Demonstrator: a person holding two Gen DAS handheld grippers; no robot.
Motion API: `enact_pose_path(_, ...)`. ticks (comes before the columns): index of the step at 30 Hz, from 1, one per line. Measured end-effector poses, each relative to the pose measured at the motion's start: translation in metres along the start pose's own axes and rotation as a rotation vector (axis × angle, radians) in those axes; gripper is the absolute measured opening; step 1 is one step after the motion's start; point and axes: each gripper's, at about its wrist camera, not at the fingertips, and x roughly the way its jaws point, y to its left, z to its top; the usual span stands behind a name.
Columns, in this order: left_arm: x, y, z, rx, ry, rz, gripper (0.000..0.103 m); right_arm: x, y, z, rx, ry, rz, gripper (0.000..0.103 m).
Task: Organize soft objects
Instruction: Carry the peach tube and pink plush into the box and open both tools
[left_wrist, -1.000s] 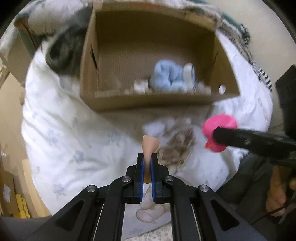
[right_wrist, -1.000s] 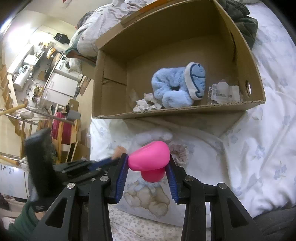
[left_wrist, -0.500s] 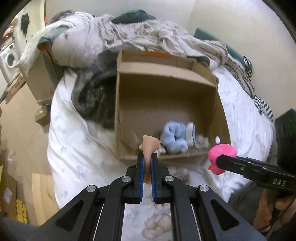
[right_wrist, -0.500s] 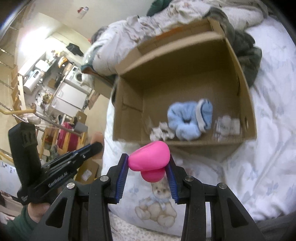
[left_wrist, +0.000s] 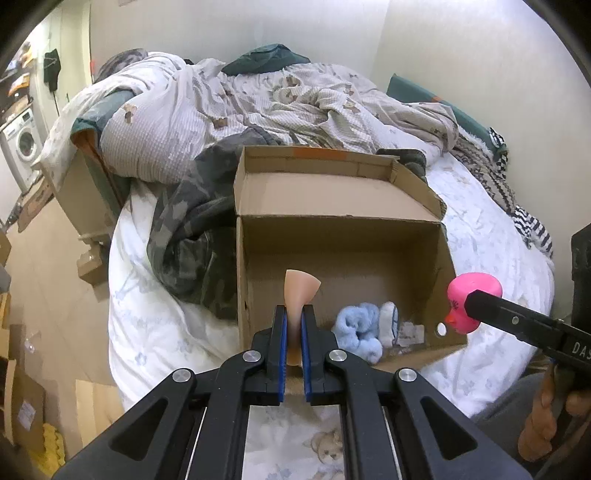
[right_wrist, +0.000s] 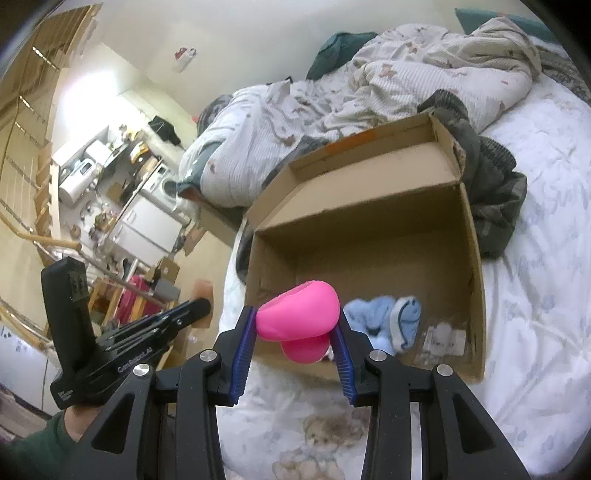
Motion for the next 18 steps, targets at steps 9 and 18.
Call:
enact_pose_path(9, 0.045, 0.001, -0.019, 0.024, 0.021, 0.01, 0.007, 0.039, -0.024, -0.017, 0.052, 0.062, -0.073, 0.042)
enact_pose_path(18, 0.072, 0.008, -0.023, -0.055, 0.08, 0.012, 0.007, 0.055, -0.031, -0.018, 0.039, 0.1, -0.121, 0.042)
